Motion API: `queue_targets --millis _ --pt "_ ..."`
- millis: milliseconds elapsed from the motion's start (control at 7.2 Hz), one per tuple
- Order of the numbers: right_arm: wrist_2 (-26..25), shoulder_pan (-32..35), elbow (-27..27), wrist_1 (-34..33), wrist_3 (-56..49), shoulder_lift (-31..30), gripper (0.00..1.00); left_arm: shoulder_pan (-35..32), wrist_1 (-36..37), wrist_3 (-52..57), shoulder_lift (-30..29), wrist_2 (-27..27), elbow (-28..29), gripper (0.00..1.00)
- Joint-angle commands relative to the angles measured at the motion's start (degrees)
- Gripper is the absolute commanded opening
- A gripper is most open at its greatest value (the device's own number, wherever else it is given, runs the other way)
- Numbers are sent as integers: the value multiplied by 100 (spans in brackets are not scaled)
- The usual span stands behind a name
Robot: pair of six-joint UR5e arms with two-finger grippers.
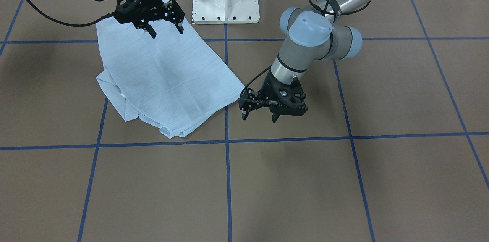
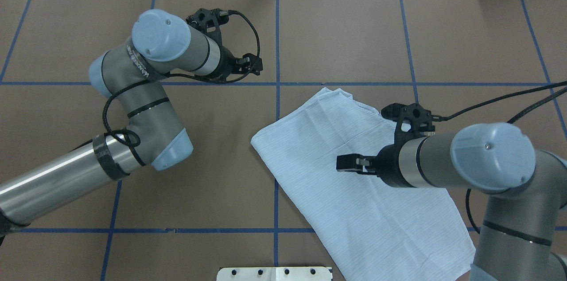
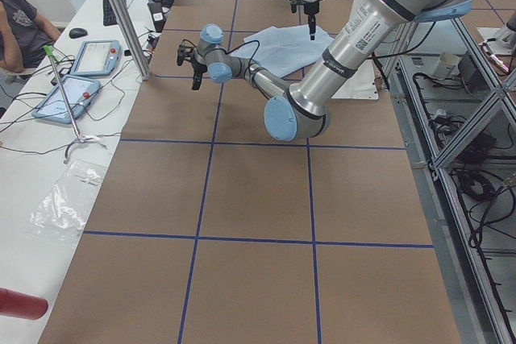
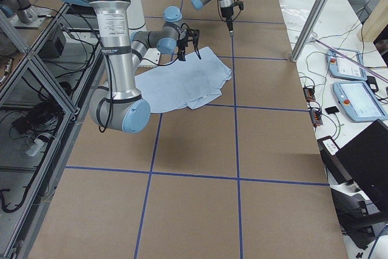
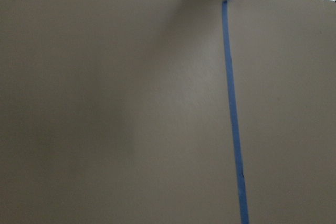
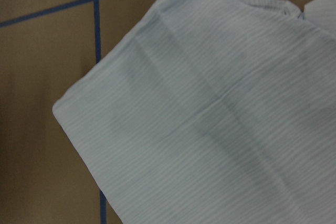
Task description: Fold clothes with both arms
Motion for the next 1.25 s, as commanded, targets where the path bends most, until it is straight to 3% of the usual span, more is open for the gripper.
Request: queue_targets --millis 0,417,695,1112 --pt "326 620 56 4 -44 103 100 619 142 -481 232 34 -265 99" --pt "389 903 118 4 -44 173 100 999 151 -516 163 105 -168 87" --pt "389 930 118 4 -44 182 100 1008 151 -516 136 105 -125 71" --pt "398 948 109 4 -44 173 100 1025 125 -490 66 105 147 69"
